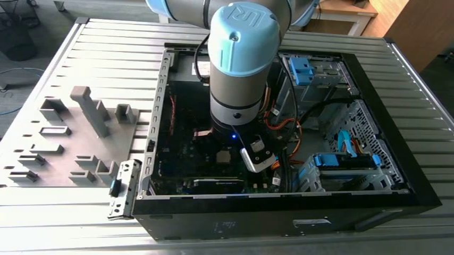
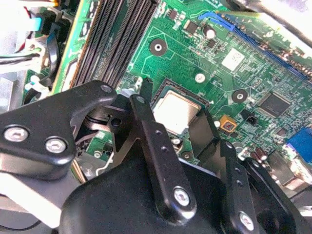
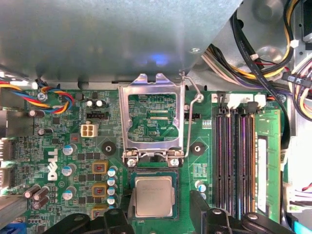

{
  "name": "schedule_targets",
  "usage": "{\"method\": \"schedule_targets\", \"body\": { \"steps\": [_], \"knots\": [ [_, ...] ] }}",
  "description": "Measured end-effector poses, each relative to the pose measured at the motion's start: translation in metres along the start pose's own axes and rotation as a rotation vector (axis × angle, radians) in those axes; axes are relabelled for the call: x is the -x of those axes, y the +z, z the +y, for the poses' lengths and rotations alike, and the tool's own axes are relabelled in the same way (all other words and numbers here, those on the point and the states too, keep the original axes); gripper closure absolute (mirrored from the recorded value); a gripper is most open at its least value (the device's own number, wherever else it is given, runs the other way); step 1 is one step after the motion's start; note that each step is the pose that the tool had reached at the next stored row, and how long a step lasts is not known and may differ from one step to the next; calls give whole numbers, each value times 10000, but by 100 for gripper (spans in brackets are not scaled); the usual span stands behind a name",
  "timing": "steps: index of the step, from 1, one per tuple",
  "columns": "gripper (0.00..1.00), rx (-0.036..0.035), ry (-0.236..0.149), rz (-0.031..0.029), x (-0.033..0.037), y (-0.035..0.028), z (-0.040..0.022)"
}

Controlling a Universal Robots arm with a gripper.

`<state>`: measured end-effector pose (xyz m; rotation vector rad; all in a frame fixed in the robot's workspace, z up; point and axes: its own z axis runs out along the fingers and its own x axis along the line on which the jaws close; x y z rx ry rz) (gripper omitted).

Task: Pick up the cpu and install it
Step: 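Place the cpu into insertion slot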

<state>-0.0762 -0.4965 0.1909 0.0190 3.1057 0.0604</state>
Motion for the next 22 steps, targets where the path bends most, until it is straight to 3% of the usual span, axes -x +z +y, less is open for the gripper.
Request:
{"method": "schedule_targets", "body": {
  "steps": [15,20,22],
  "knots": [
    [38,9,-2,-1,1,-3,0],
    [38,33,0,0,3,-91,4],
    [38,36,0,-1,3,-95,4]
  ]
}}
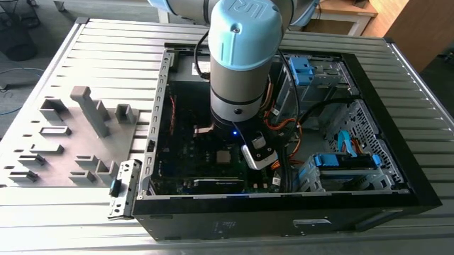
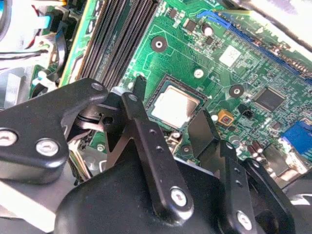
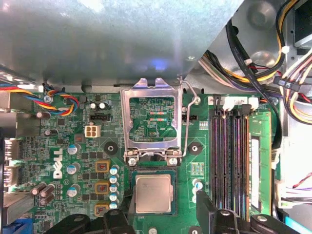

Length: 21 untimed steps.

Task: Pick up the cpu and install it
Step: 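Place the cpu into insertion slot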

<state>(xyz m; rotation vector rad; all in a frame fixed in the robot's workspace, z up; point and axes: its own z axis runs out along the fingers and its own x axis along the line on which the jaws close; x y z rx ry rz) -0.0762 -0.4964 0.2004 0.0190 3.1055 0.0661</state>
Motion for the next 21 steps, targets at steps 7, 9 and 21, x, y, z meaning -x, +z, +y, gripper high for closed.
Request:
{"method": "schedule_targets", "body": {
  "steps": [7,9,21],
  "knots": [
    [38,-2,0,1,-1,-1,0],
    [38,-3,1,1,-5,-2,0],
    [38,-3,7,-15,-152,0,-2]
  ]
}}
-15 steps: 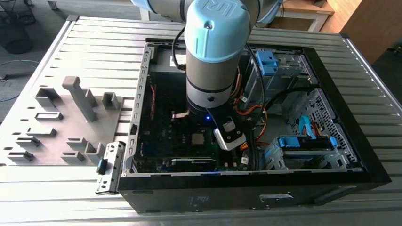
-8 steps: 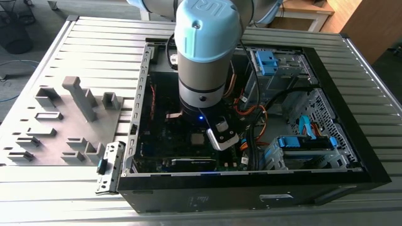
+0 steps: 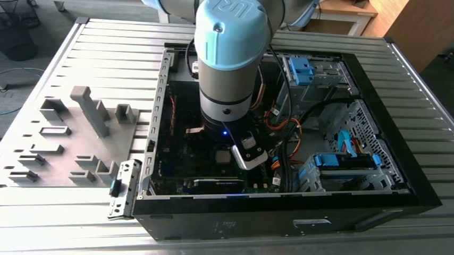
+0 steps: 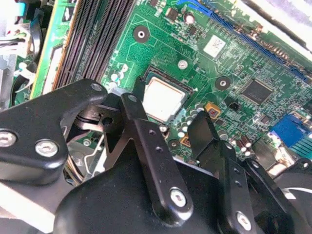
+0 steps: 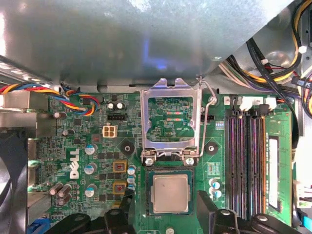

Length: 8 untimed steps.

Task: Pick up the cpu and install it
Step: 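Place the cpu into insertion slot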

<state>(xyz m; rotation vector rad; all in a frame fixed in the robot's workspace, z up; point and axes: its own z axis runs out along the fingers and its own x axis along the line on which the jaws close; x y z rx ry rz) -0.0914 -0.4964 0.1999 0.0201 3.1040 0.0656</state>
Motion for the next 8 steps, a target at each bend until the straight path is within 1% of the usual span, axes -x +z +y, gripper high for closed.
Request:
{"method": "schedule_targets", "body": {
  "steps": [1,2,3,5,6,8],
  "knots": [
    [40,0,0,0,0,0,0],
    [46,1,0,0,-1,0,0],
    [46,1,0,0,-1,0,0],
    [58,0,0,0,-2,0,0],
    [58,1,0,0,-2,0,0],
    [69,0,0,0,-3,0,0]
  ]
}}
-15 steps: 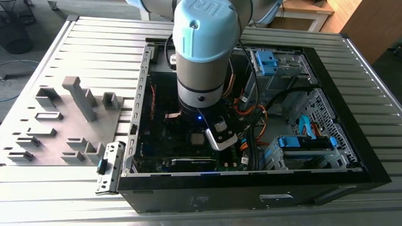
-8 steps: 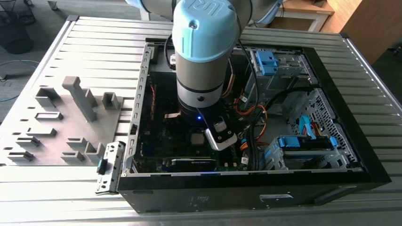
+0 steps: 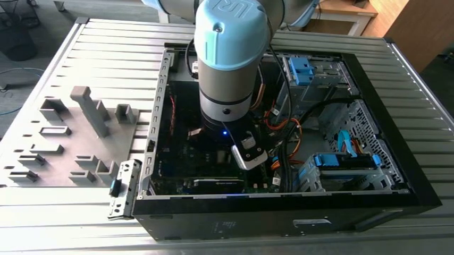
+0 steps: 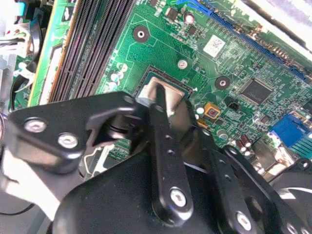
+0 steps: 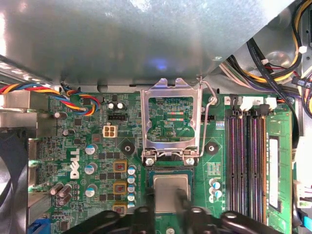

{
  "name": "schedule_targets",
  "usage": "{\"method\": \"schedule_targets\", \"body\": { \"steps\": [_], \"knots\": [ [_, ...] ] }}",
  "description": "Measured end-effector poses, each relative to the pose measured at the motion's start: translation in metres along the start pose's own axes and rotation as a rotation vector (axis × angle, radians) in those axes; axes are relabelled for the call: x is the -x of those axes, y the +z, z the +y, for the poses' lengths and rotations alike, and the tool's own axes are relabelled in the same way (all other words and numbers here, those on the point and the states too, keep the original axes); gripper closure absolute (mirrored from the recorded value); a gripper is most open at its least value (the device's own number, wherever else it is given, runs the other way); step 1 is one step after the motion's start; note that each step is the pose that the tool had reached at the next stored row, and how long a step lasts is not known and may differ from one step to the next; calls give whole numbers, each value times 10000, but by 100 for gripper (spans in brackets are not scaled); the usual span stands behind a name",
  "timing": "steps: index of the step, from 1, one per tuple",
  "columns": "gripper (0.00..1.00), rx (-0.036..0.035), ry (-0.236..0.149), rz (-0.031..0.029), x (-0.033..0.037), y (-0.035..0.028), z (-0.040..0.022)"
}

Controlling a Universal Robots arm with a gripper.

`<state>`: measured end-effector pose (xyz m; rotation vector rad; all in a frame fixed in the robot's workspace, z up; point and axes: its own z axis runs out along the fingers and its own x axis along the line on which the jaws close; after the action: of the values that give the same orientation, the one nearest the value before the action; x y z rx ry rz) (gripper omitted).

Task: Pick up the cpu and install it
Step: 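Place the cpu into insertion slot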

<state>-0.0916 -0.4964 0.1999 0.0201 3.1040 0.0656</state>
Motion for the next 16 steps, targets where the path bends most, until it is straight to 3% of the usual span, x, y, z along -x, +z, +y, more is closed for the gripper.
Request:
{"method": "schedule_targets", "body": {
  "steps": [1,3,6,10,16],
  "knots": [
    [69,0,0,0,0,0,0],
    [81,0,0,0,-1,0,0],
    [89,1,0,-1,-2,0,0],
    [89,1,3,-1,0,0,0],
    [89,1,34,-2,82,16,1]
  ]
}}
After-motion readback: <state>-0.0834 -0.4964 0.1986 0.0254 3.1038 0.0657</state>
